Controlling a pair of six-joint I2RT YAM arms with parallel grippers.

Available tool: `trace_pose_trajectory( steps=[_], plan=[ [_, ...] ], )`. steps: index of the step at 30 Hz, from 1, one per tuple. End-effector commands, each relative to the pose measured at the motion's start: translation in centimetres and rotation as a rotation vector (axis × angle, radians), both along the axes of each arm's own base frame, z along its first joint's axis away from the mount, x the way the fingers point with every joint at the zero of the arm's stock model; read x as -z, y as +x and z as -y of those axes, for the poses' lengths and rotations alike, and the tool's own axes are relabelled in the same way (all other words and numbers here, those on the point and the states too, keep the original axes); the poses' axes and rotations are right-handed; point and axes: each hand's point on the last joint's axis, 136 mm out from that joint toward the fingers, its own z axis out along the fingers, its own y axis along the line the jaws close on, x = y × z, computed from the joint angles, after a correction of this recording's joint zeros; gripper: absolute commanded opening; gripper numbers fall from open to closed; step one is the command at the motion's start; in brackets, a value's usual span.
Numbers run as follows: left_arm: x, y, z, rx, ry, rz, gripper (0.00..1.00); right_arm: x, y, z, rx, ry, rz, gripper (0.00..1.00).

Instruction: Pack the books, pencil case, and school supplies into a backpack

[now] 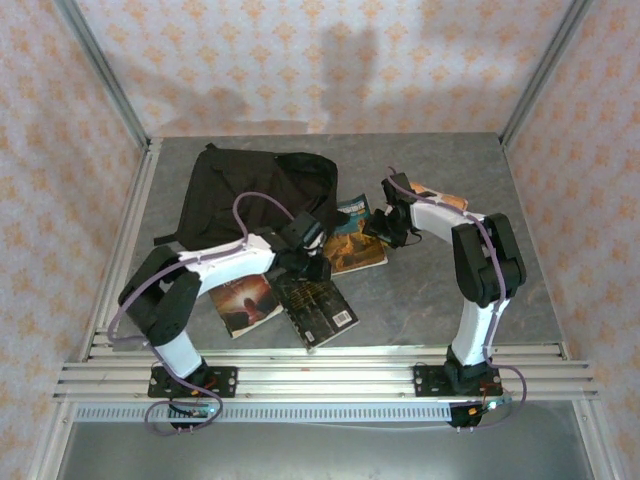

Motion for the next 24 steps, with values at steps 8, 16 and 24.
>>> trace_pose_trajectory(
  steps=[8,16,24],
  plan=[
    [-0.3,6.0,1.4,-0.065,0.097,0.117,0.22,-0.5,-0.2,-0.7,0.002,0.041,0.027,0.45],
    [4.4,6.0,1.4,-0.032,0.181,0.032,0.14,-2.4,0.3,-2.0,0.018,0.157,0.058,0.43],
    [5.3,5.7,1.7,-0.018,0.175,0.012,0.1,-3.3,0.3,-1.9,0.018,0.166,0.077,0.17]
  ],
)
